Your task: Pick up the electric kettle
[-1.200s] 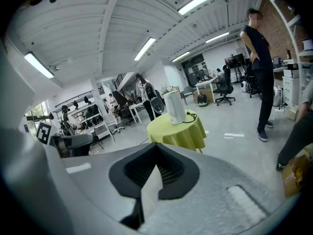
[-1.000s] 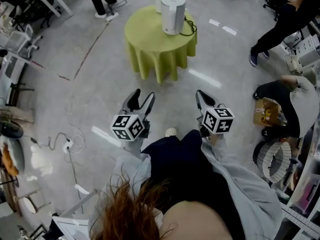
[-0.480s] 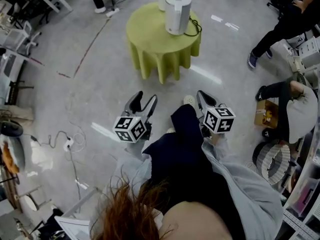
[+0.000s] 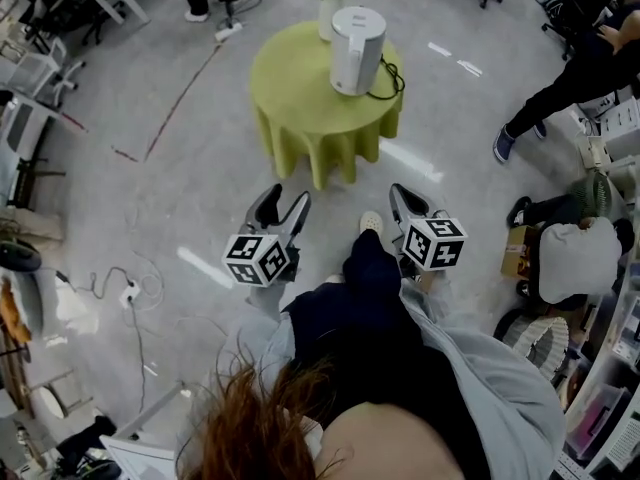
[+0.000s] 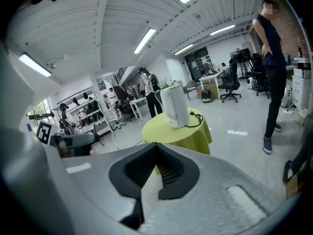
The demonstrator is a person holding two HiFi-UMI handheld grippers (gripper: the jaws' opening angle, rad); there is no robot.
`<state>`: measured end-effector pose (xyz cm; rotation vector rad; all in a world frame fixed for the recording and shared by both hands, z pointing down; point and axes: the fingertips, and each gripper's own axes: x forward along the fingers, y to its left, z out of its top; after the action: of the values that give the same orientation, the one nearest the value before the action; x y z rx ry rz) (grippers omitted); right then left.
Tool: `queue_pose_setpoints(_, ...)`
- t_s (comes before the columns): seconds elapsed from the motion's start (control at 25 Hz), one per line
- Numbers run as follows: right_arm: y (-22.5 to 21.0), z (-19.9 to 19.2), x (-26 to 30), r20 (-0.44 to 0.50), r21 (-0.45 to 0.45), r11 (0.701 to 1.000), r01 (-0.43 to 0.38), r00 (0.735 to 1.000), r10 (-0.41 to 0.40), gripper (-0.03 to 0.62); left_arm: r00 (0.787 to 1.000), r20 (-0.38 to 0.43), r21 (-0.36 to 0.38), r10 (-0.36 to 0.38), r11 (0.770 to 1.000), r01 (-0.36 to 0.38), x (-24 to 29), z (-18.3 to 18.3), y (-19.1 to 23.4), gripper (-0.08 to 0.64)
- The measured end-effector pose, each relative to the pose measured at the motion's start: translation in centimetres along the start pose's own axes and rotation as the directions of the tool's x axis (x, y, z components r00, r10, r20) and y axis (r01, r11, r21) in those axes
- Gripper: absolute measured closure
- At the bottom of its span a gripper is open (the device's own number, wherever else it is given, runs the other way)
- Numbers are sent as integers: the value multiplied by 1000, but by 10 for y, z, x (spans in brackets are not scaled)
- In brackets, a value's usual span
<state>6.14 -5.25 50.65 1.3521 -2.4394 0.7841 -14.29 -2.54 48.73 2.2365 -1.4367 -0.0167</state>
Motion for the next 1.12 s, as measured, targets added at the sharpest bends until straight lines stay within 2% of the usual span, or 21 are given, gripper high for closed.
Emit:
queue_pose_setpoints(0.24,-32,38,33,1,-8,1000,-18,1000,18,591,1000,10,7,16,1000,-16,45,24,6,285)
queue_pose_setpoints(0.52,-63,64,64,-30,-11,999,-38,999,37,591,1000,0,1,31,1000,-31,93,43,11,285)
queue_pose_setpoints(0.88,-101,88,101,-56,-13,998,-58,997,57,591,998,-29,-17,50,999,-51,151,43,18,285)
queue_pose_setpoints(1.12,-134,117,118,-43,-37,997,-65,997,63,591,998,-2,-24,67,997,-67,197,52,19,285)
